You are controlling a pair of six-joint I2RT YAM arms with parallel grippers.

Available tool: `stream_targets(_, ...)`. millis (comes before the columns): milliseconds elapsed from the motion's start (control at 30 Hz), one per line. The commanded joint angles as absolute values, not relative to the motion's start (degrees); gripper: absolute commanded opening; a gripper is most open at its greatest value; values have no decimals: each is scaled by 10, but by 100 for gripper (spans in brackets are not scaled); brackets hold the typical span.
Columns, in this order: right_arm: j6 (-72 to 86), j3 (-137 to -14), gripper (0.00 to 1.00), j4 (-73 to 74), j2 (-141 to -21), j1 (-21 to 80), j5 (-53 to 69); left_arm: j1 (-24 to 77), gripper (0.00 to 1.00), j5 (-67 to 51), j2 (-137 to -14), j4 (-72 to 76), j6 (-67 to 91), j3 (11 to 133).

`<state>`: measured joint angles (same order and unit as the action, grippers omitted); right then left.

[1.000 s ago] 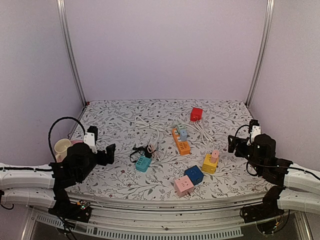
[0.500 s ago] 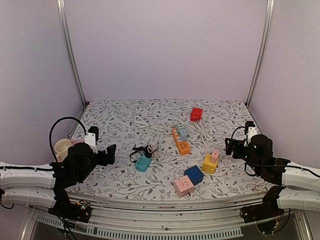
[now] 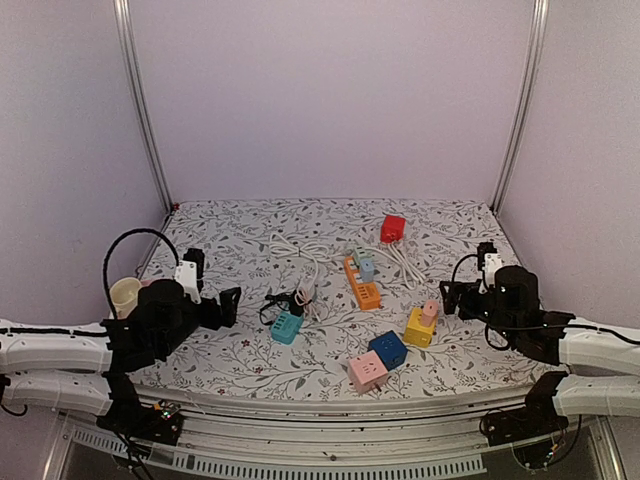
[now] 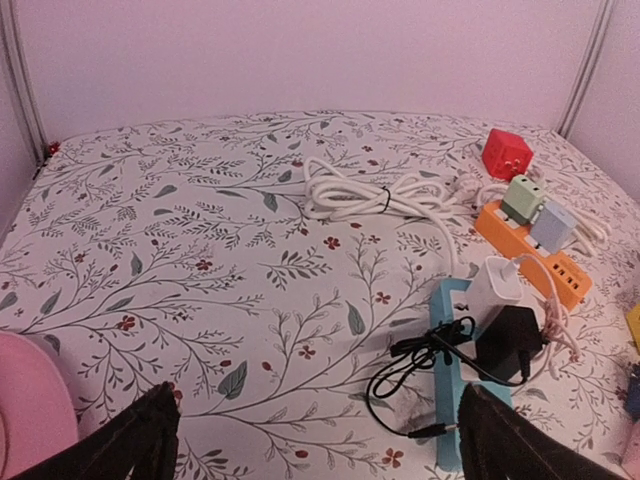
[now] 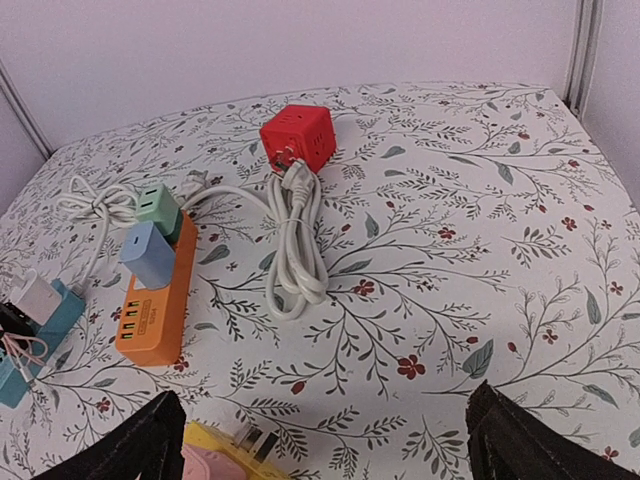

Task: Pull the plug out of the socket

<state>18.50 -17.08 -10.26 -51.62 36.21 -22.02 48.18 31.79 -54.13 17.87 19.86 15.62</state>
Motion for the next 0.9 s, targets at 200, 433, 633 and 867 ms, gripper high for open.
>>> stream_targets(200, 261, -265, 99, 3, -533, 382, -134, 483, 97, 217, -543, 145, 245, 202)
stream_targets(433, 299, -298, 99, 73, -523, 415, -127, 502, 97, 196, -544, 149, 267, 210)
stream_targets(633, 321, -330, 99, 129, -555, 425, -146, 526, 97, 199, -552, 154, 277, 228)
stream_targets(867, 356, -396, 90, 214, -602, 452, -186, 543, 97, 216, -561, 149, 280, 236)
